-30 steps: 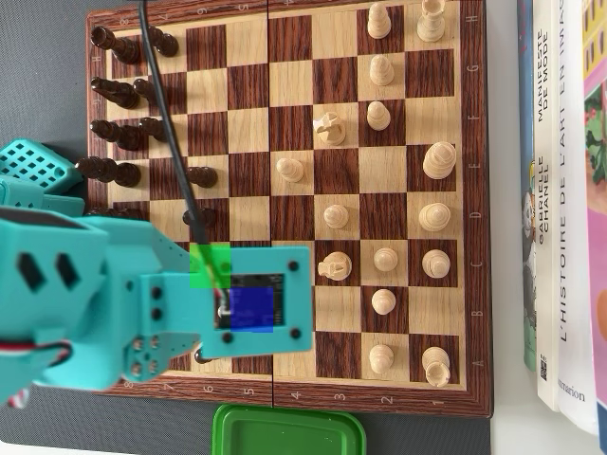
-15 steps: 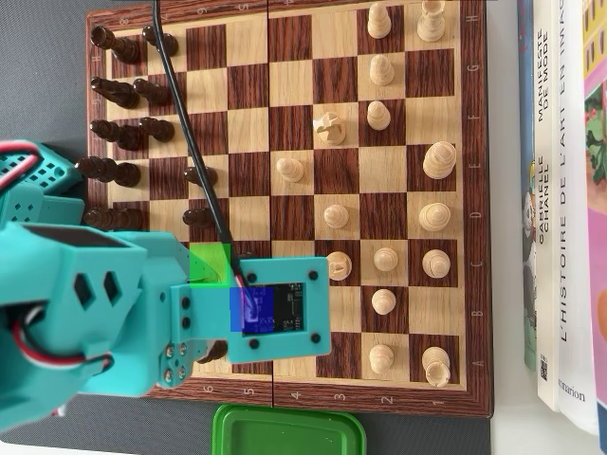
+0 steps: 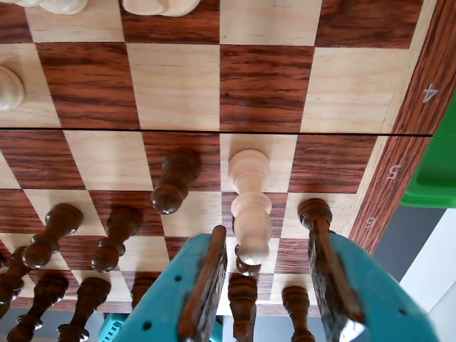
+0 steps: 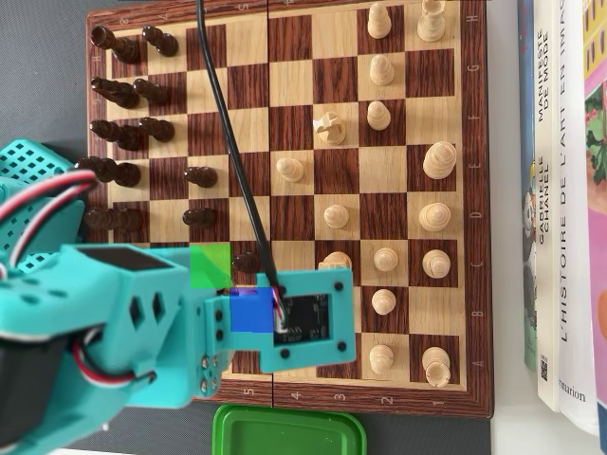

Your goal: Play chess

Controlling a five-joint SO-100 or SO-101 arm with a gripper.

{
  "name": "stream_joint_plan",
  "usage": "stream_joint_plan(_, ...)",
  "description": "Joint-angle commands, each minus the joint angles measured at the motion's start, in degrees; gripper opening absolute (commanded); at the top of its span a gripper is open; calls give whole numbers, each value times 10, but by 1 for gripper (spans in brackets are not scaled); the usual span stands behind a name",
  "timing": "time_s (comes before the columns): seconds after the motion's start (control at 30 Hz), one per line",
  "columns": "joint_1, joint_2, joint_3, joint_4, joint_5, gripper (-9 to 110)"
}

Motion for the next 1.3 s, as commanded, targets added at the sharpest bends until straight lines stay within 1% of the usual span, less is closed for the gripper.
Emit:
stream_joint_plan(0.0,15,0,-26,-6,-15,17)
stream_joint_plan(1.27,-1,-14,1,-6,-17,17)
